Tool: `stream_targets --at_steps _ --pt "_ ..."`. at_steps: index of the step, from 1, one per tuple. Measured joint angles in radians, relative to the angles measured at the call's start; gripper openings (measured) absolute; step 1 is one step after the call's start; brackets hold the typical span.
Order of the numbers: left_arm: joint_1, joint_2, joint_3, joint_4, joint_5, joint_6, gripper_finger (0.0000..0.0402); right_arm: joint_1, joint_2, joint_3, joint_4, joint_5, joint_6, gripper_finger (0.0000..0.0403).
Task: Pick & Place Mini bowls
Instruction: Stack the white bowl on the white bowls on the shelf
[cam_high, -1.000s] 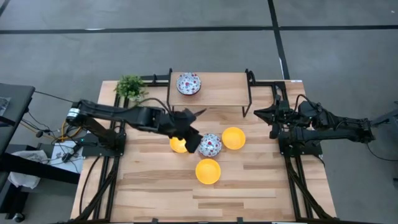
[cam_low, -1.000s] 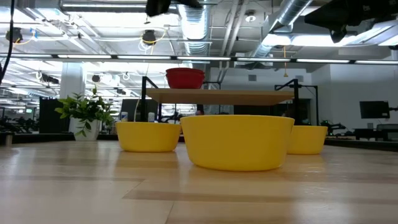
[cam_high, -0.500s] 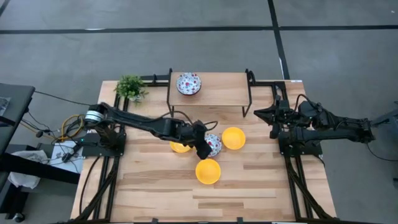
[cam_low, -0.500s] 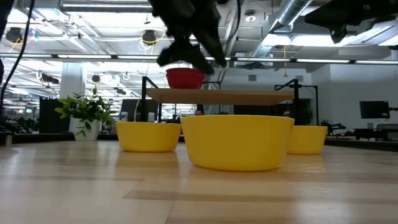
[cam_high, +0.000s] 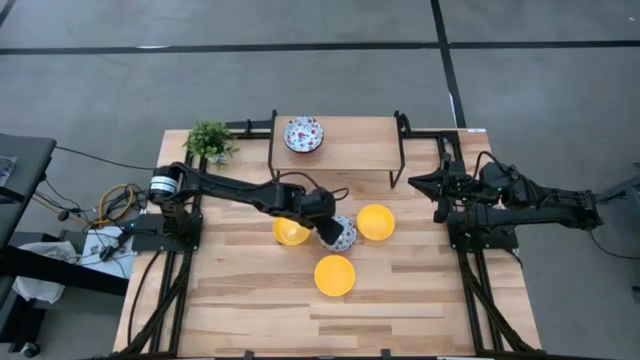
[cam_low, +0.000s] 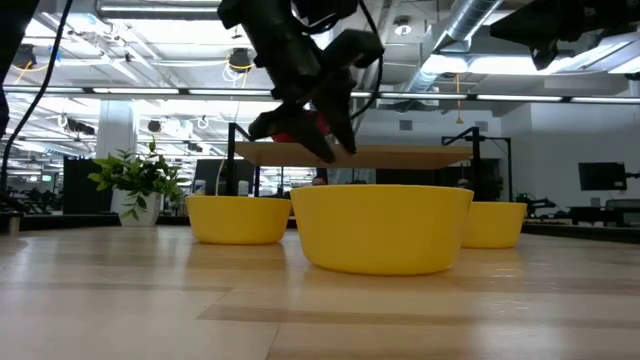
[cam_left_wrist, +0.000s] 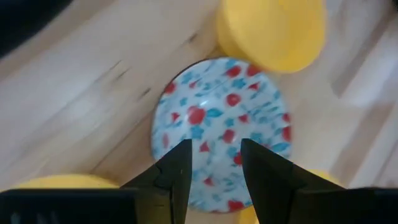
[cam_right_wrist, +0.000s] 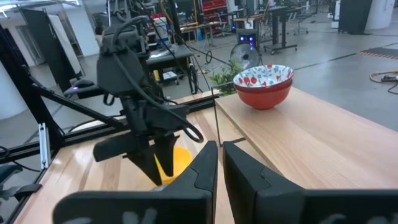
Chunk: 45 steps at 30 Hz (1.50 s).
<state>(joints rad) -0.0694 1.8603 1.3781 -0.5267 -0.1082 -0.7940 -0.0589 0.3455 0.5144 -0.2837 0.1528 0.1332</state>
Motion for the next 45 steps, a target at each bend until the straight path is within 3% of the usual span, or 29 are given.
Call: stream_targets --at_steps 5,37,45 --pt "0.020 0.000 0.000 -0.090 0.002 0.000 0.0136 0.000 0.000 0.000 0.000 0.000 0.000 0.0017" --pt "0.056 0.049 0.001 -0.075 0.010 -0.004 0.0136 0.000 0.000 0.000 -0.001 0.001 -0.002 0.0017" --pt "0.056 0.092 0.000 -0.067 0.073 -0.034 0.0136 0.000 0.000 0.000 0.000 0.001 -0.002 0.0017"
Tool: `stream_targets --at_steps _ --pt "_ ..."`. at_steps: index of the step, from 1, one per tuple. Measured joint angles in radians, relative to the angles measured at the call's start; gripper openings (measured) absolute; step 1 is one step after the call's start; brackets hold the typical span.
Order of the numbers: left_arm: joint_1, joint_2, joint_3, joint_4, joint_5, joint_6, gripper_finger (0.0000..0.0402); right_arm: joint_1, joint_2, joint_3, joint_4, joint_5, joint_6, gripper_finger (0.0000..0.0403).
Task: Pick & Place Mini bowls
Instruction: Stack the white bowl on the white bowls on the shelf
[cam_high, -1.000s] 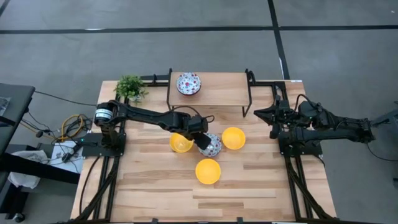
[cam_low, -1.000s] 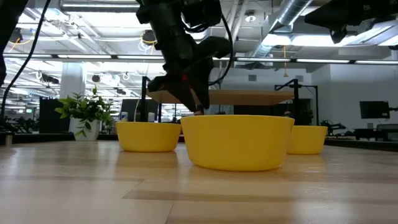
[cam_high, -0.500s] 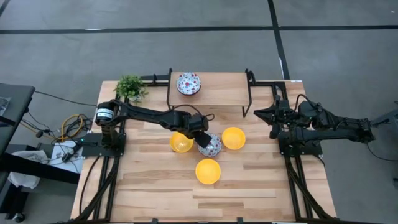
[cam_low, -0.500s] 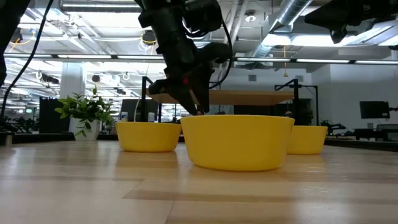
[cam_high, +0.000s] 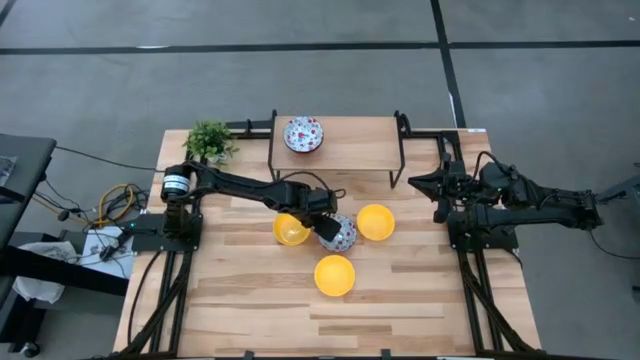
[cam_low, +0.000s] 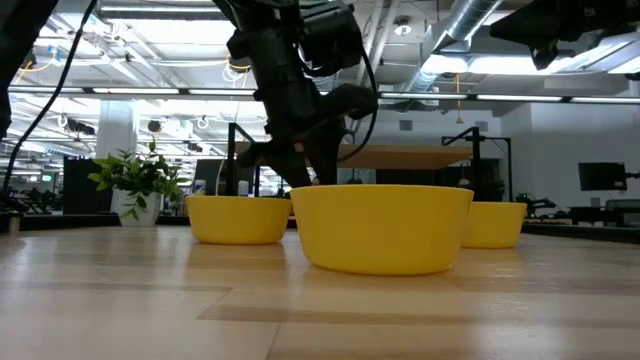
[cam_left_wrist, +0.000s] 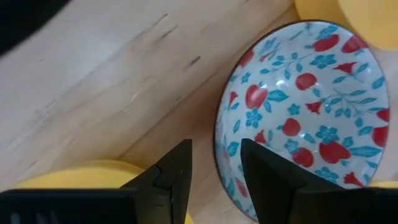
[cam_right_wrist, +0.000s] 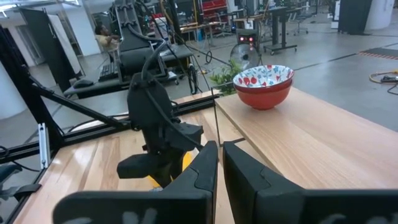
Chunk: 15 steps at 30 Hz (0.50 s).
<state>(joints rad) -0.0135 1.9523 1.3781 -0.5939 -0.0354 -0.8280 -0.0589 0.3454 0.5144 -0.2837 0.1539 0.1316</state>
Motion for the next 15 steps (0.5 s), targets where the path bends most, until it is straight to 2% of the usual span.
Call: stream_targets --at_steps 15 --pt "0.009 0.002 0.000 0.000 -0.001 0.006 0.0136 0.000 0.000 0.000 0.000 0.000 0.001 0.0017"
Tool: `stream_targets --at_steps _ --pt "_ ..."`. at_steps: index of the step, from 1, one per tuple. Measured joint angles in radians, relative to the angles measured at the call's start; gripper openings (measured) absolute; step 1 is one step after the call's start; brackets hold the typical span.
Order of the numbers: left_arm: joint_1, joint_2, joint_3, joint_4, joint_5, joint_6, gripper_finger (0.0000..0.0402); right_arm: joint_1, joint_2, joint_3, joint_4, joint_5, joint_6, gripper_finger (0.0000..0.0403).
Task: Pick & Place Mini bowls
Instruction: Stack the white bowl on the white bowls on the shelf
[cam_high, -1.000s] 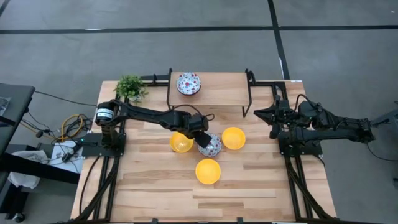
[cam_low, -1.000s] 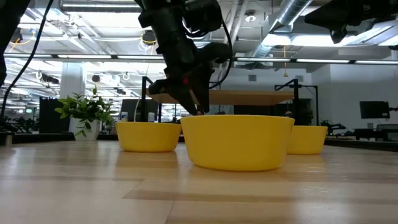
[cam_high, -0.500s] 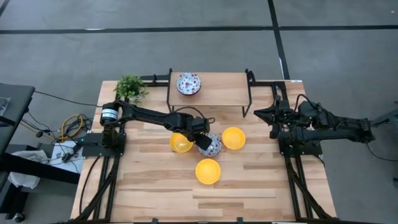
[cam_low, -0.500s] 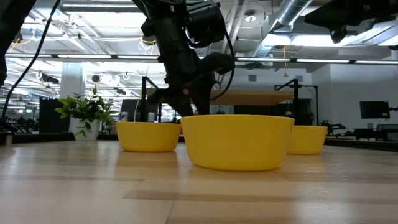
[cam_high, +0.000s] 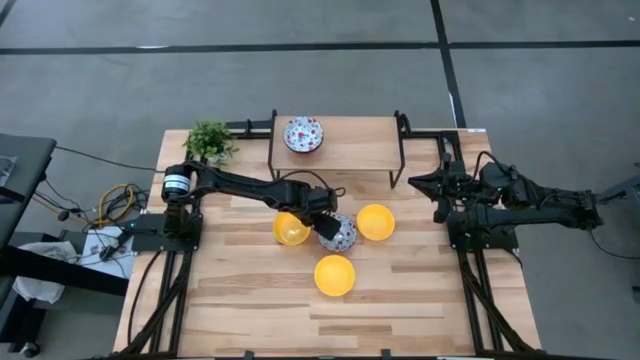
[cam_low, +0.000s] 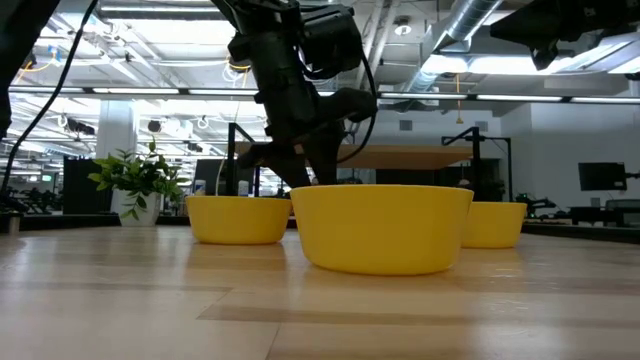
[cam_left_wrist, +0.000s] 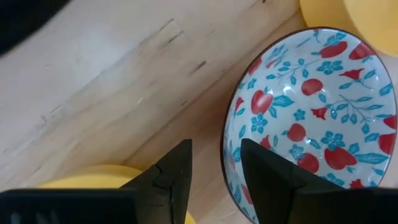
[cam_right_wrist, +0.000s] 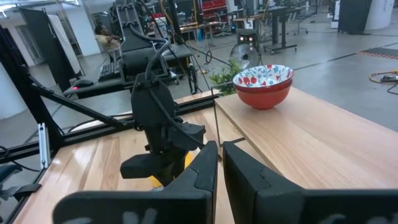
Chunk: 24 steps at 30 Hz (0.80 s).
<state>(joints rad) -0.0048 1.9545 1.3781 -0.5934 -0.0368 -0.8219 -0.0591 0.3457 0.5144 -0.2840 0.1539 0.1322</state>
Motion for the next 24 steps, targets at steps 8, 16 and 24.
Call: stream_targets --at_steps 8,16,24 --pt "0.009 0.003 0.000 0.010 -0.023 0.001 0.0136 0.000 0.000 0.000 0.000 0.000 0.000 0.0017" --pt "0.008 0.008 0.000 0.016 -0.015 0.002 0.0136 0.000 0.000 0.000 0.000 0.000 0.000 0.0017" --pt "0.024 0.019 0.000 0.018 0.011 0.002 0.0136 0.000 0.000 0.000 0.000 0.000 0.000 0.0017"
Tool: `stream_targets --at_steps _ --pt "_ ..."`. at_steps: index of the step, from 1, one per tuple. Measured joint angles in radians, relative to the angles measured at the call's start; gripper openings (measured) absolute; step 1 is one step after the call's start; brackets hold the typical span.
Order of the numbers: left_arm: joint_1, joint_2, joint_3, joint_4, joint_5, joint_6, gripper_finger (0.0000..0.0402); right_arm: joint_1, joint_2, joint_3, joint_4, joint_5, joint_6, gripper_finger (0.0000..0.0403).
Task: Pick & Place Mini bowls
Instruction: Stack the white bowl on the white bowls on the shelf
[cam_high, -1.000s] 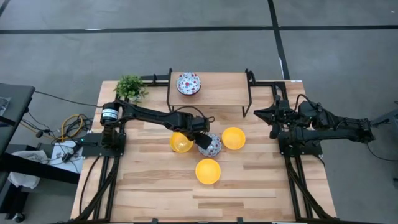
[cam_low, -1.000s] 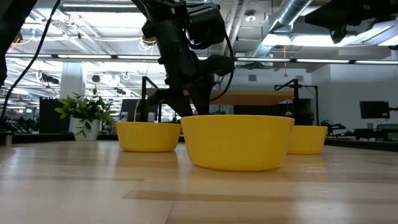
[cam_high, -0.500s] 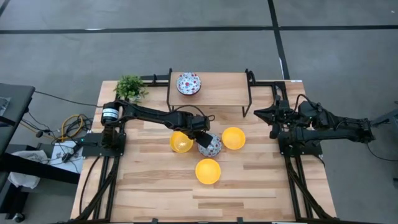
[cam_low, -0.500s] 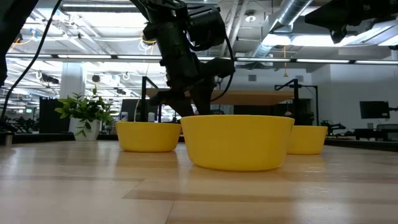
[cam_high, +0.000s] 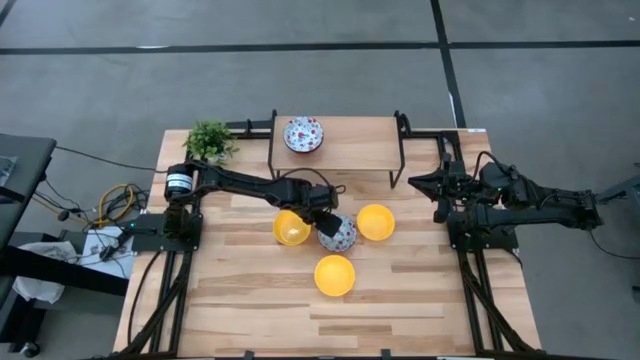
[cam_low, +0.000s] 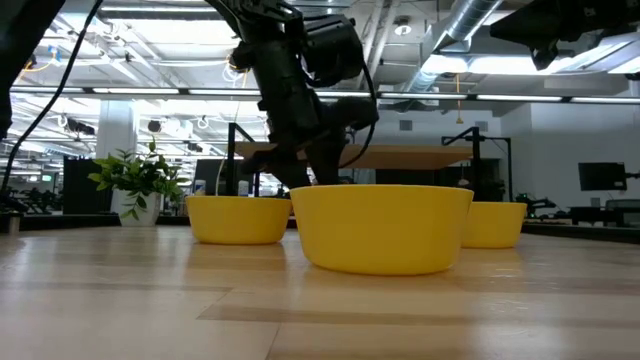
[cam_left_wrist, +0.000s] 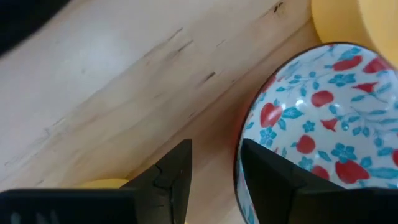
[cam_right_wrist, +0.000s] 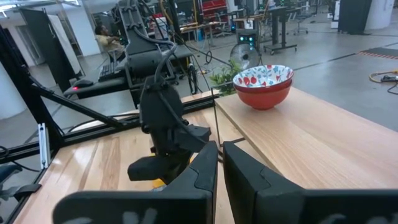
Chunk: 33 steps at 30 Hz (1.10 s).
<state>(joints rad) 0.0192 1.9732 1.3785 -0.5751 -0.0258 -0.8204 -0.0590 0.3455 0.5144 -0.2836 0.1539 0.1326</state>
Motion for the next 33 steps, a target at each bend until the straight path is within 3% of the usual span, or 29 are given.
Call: stream_targets --at_steps 14,25,33 --pt "0.009 0.008 0.000 0.011 0.019 -0.023 0.0131 0.000 0.000 0.000 0.000 0.000 0.000 0.0017" --pt "0.009 0.004 0.001 0.030 0.027 -0.024 0.0013 0.000 0.000 0.000 0.000 0.001 0.000 0.0017" --pt "0.013 -0.011 0.001 0.024 0.019 -0.022 0.0010 0.000 0.000 0.000 0.000 0.001 0.000 0.0017"
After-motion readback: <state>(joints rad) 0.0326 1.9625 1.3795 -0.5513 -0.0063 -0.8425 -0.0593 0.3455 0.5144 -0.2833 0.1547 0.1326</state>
